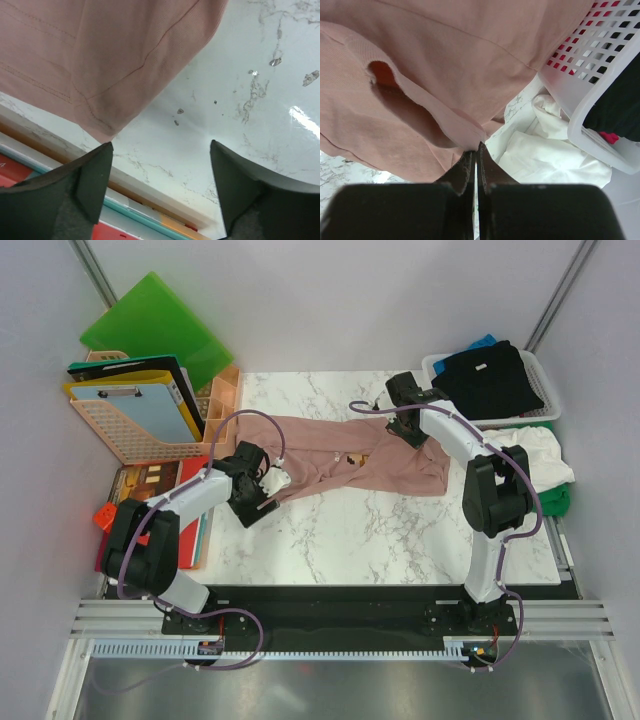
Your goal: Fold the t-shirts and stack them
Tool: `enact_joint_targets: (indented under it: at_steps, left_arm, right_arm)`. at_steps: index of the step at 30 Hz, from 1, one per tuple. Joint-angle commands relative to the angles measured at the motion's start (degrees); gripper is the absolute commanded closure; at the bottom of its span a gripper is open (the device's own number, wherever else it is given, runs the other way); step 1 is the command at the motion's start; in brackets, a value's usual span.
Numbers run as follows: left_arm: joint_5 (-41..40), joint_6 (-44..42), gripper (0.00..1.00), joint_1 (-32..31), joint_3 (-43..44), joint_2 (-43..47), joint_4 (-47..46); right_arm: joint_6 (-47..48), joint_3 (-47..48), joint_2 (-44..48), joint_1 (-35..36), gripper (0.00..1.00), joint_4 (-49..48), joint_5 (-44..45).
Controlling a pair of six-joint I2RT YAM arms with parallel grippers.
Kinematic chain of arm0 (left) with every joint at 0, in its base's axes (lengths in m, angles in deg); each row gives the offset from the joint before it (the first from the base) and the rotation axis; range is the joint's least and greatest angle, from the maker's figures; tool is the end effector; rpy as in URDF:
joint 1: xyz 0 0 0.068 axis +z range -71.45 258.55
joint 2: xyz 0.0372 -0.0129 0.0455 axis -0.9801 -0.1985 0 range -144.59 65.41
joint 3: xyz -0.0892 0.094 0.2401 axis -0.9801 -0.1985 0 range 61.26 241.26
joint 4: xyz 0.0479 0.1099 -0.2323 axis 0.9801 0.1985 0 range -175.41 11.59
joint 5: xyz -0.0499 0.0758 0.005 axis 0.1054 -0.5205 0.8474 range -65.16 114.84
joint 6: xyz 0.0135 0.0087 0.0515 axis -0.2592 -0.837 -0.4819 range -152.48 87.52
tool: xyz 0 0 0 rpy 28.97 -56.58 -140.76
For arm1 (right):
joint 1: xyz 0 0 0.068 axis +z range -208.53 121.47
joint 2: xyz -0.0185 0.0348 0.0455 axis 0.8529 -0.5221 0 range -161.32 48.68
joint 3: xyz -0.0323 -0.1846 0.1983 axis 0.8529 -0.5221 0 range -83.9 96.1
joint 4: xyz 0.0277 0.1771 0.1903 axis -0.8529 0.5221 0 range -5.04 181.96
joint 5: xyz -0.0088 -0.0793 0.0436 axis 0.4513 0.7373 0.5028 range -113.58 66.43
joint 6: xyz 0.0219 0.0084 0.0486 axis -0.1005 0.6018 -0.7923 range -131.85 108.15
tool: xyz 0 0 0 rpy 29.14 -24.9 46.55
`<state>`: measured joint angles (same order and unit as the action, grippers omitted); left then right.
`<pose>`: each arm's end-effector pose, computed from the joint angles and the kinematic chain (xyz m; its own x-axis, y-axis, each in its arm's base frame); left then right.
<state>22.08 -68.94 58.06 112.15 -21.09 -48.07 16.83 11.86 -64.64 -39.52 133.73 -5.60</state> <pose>0.2536 -0.0929 0.1784 -0.5203 0.8281 -0.2085 0.8028 0.5576 0.2113 0.4002 0.1263 0.2404 -0.6672 -0.7127 -0.2166 -0.5846 0.6812 -0.4407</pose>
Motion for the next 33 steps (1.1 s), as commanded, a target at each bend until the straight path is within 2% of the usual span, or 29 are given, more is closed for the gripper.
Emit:
enact_joint_targets:
  at_steps: [1,2,5,8,13,20,21,22,23,24,25,33]
  left_arm:
    - [-0.83,0.78,0.19,-0.25,1.48,-2.79,-1.65]
    - [-1.53,1.05,0.23,-0.25,2.01,-3.67,-1.92]
    - [-4.43,2.19,0.22,-0.25,3.77,-7.10,-2.71]
    - [-6.02,4.12,0.29,-0.34,5.88,-10.00,-2.98]
    - [-9.10,7.89,0.28,-1.04,8.60,-10.88,-4.65]
    - [-9.19,9.13,0.30,-1.22,9.66,-12.28,-4.56]
    - [-9.36,9.22,0.35,-1.31,9.40,-12.90,-4.47]
    - [-9.36,9.31,0.46,-1.48,9.23,-13.69,-4.38]
    - [-9.36,9.48,0.72,-1.66,8.88,-14.48,-4.38]
    - [-9.36,9.57,0.94,-1.74,8.52,-14.75,-4.30]
    - [-9.45,10.18,0.98,-2.01,8.43,-14.93,-4.12]
    - [-8.05,11.68,0.98,-2.10,8.34,-10.89,-4.38]
  right_arm:
    - [-0.83,-0.40,1.87,-0.02,1.00,1.06,-0.31]
    - [-0.65,-0.58,2.05,0.07,1.00,1.06,-0.22]
    - [-0.48,-1.02,2.49,-0.02,1.00,1.15,-0.22]
    - [-0.47,-1.72,2.93,-0.02,1.00,1.24,-0.40]
    - [-0.48,-2.16,2.93,-0.02,1.00,1.15,-0.57]
    - [-0.56,-1.46,3.01,-0.02,1.00,0.97,-1.10]
    - [-0.56,-1.46,3.01,-0.02,1.00,0.97,-1.19]
    - [-0.56,-1.46,3.10,-0.02,1.00,0.89,-0.93]
    - [-0.56,-1.63,3.10,-0.02,1.00,0.88,-0.75]
    - [-0.48,-1.81,3.19,-0.02,1.00,0.80,-0.66]
    - [-0.30,-2.16,3.36,-0.02,1.00,0.80,-0.58]
    - [-1.61,-5.67,6.35,-0.02,1.00,-0.96,-1.01]
